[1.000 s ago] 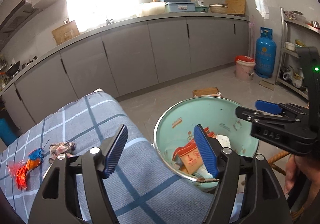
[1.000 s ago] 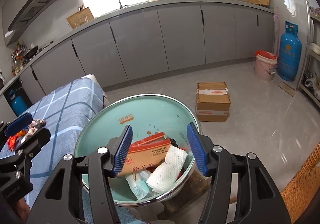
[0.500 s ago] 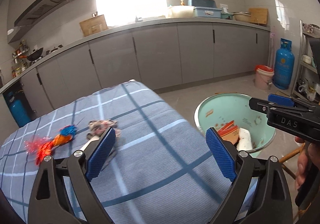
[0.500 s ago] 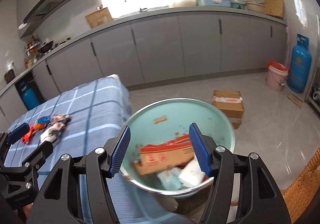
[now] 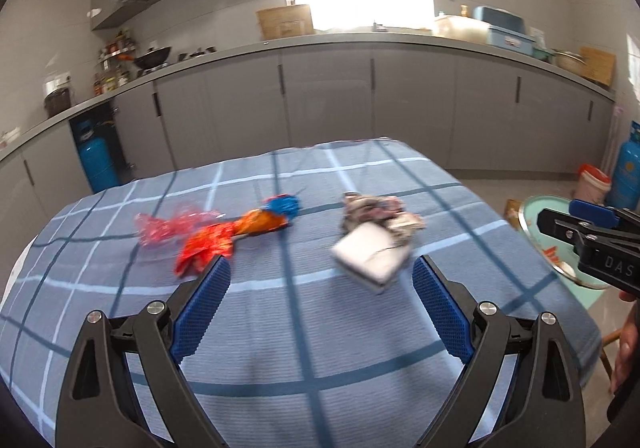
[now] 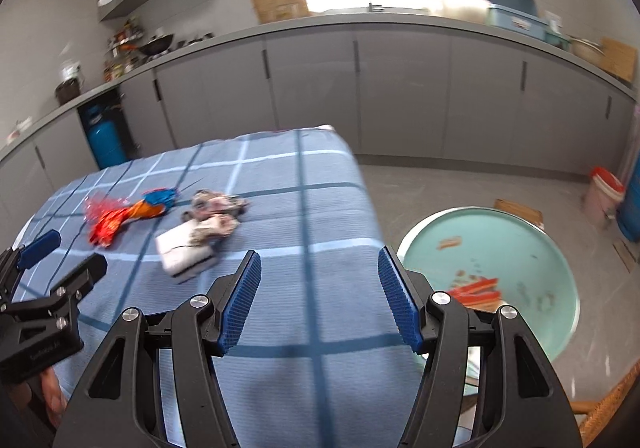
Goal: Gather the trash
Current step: 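Move both tools back over the table toward the wrappers and rag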
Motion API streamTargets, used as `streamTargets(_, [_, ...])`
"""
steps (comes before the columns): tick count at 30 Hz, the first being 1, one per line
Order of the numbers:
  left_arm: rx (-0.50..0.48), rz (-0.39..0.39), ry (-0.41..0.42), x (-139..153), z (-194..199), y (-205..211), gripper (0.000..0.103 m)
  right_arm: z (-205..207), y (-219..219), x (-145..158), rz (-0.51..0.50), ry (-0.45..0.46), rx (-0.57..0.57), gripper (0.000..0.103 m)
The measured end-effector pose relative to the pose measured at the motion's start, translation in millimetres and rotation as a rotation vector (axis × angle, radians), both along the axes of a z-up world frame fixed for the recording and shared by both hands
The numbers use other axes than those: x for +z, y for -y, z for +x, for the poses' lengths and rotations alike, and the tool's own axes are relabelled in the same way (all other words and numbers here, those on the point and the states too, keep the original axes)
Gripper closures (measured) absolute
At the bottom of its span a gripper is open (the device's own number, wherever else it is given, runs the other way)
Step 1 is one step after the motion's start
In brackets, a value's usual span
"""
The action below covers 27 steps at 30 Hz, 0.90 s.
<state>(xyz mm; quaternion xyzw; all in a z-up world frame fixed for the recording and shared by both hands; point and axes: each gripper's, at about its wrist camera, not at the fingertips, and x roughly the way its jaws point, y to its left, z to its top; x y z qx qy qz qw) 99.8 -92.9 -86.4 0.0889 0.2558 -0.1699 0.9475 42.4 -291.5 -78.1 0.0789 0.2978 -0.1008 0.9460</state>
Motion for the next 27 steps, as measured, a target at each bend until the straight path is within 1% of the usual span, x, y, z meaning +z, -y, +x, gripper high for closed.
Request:
streamTargets(5, [0.105, 0.000, -0.023, -5.0, 20.3, -39.9, 0.011, 21.1, -24.5, -6.5, -0.009, -0.023, 0.050, 0.041])
streamTargets(9, [0.191, -0.004, -0.042, -6.6, 42.2, -69.7, 0.008, 34.7, -38.3, -10.8, -0.018, -0.034, 0.084, 0.041])
streamTargets(12, [0.224, -0.015, -0.053, -6.2, 61.5, -81.8, 0.008, 45.4, -46.2, -12.8, -0.025, -0.037, 0.102, 0.040])
streamTargets(14, [0.234, -0.007, -0.057, -7.6, 77.6, -83.5, 0.008, 52.1, -49.0, -12.6, -0.034, -0.033, 0.107, 0.034])
streamTargets(18, [0.236, 0.014, -0.070, -12.1, 105.1, -78.6, 0.008, 70.3, -49.7, -12.1, -0.036, -0.034, 0.115, 0.033])
streamTargets(23, [0.236, 0.010, -0.117, -22.2, 133.0, -72.3, 0.008, 100.7, -47.9, -12.2, -0.019, -0.038, 0.126, 0.033])
streamTargets(25, [0.227, 0.000, -0.133, -26.3, 138.9, -70.0, 0.008, 112.0, -47.9, -14.0, -0.014, -0.043, 0.131, 0.033])
streamTargets(27, [0.216, 0.008, -0.146, -31.9, 143.4, -64.5, 0.008, 123.9, -49.2, -18.6, -0.011, -0.058, 0.137, 0.033])
